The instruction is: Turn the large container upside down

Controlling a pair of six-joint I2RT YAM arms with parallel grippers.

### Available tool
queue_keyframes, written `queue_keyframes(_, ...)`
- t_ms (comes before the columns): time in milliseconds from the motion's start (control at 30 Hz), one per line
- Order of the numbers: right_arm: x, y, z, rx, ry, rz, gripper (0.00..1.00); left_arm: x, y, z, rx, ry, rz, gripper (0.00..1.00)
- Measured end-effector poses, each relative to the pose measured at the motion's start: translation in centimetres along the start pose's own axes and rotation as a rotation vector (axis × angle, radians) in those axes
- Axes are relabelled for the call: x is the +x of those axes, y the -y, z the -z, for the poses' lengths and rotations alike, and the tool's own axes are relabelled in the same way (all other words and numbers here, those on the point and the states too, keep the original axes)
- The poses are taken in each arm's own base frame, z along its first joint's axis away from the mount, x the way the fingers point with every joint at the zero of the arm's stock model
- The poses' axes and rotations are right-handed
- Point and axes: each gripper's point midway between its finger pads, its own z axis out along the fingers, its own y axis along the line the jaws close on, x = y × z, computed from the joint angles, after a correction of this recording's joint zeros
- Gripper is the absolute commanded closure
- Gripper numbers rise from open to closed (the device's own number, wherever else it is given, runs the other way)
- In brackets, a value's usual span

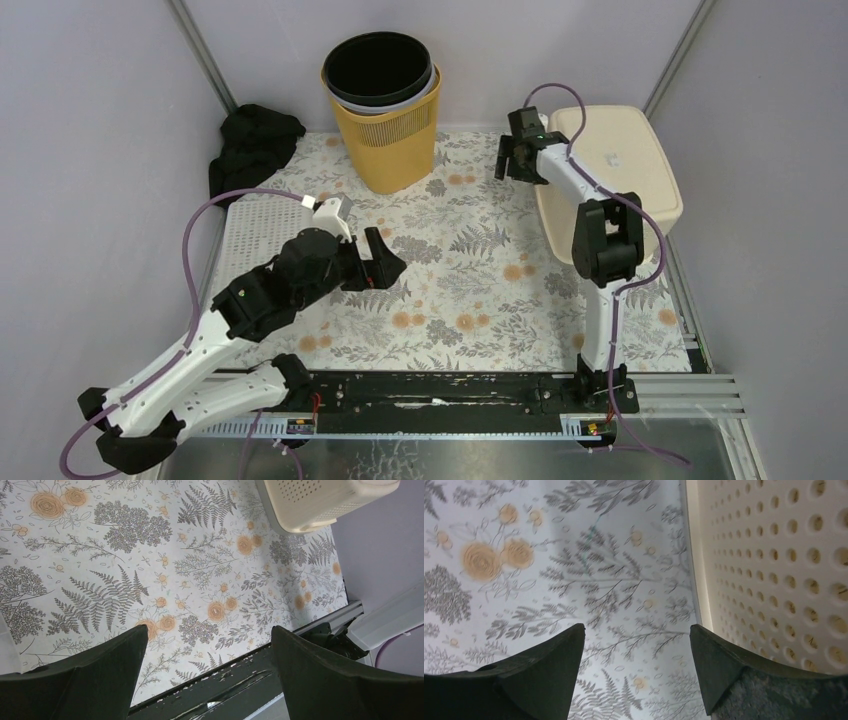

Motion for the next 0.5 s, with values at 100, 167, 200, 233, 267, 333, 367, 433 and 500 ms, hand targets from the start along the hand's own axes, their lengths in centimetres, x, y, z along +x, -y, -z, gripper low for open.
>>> queue_keyframes(100,-1.0,1.5,-1.0,-0.015,-0.002,-0.034,0.16,0.2,-0.1,-0.3,-0.008,-0.008,-0.006,0.00)
queue_keyframes(167,-1.6,2.1,-1.2,-0.036,0.000,-0.038,0.16,0.3,-0.2,-0.5,-0.017,-0.014,-0.014,0.00)
queue_keyframes(200,-2.0,2.3,-1.2,-0.048,0.004,-0.039,0.16,0.3,-0.3,-0.6,-0.020,-0.015,-0.018,0.00)
queue_keyframes(233,-2.5,2.3,-1.1,-0.062,0.012,-0.040,0.16,0.3,-0.4,-0.7,-0.024,-0.016,-0.022,0.00)
queue_keyframes(267,-2.9,2.1,-0.9,-0.078,0.021,-0.040,0.16,0.3,-0.4,-0.8,-0.028,-0.016,-0.026,0.00)
queue_keyframes(333,-3.5,1.4,-0.1,-0.119,0.037,-0.041,0.16,0.3,-0.5,-0.8,-0.031,-0.018,-0.031,0.00)
queue_keyframes(367,-3.8,1.0,0.5,-0.137,0.044,-0.040,0.16,0.3,-0.5,-0.8,-0.033,-0.019,-0.033,0.00)
queue_keyframes(433,-4.4,0.6,2.5,-0.162,0.065,-0.039,0.17,0.3,-0.5,-0.9,-0.036,-0.020,-0.037,0.00)
queue_keyframes(500,-5.3,0.4,5.5,-0.183,0.101,-0.044,0.19,0.3,-0.5,-0.9,-0.036,-0.020,-0.038,0.00)
